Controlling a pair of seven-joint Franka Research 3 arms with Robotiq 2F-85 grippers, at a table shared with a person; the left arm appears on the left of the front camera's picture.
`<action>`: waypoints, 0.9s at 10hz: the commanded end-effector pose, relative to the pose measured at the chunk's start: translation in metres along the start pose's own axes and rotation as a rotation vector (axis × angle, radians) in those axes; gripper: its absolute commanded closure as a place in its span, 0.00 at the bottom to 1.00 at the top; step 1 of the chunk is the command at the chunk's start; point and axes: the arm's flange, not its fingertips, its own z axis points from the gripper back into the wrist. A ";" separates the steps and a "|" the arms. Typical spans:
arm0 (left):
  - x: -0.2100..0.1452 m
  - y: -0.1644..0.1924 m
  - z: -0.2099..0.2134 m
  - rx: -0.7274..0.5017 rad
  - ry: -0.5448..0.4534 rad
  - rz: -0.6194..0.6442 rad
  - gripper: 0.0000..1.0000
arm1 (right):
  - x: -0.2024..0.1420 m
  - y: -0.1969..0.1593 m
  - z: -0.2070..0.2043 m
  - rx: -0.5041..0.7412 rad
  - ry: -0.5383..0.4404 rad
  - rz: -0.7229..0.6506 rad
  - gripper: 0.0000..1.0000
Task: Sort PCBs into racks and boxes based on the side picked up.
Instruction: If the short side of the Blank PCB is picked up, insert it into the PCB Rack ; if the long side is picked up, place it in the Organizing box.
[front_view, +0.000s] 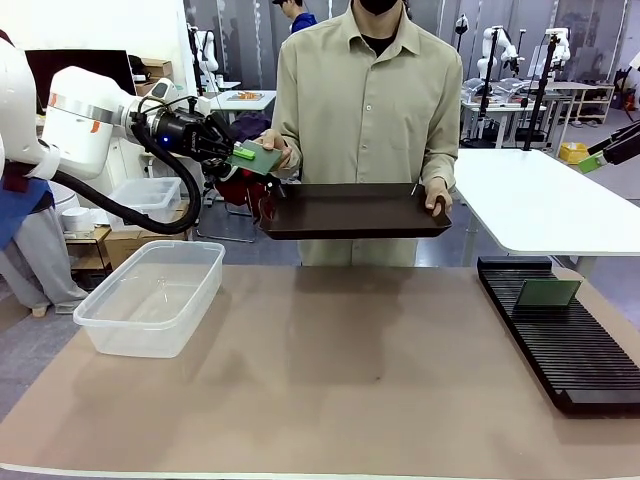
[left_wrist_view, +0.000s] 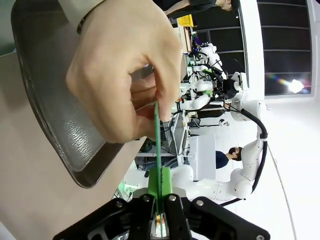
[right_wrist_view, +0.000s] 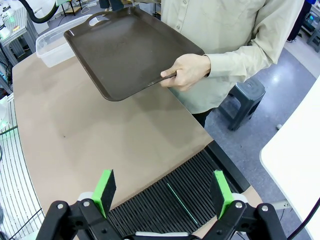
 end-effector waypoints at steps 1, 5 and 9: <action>-0.001 0.000 0.003 -0.001 0.004 0.001 1.00 | 0.001 -0.001 -0.003 0.001 0.004 -0.001 0.00; -0.001 0.000 0.003 -0.001 0.004 0.001 1.00 | 0.001 -0.001 -0.003 0.001 0.004 -0.001 0.00; 0.000 0.000 0.002 -0.007 0.015 -0.004 0.97 | 0.001 -0.001 -0.003 0.001 0.004 -0.001 0.00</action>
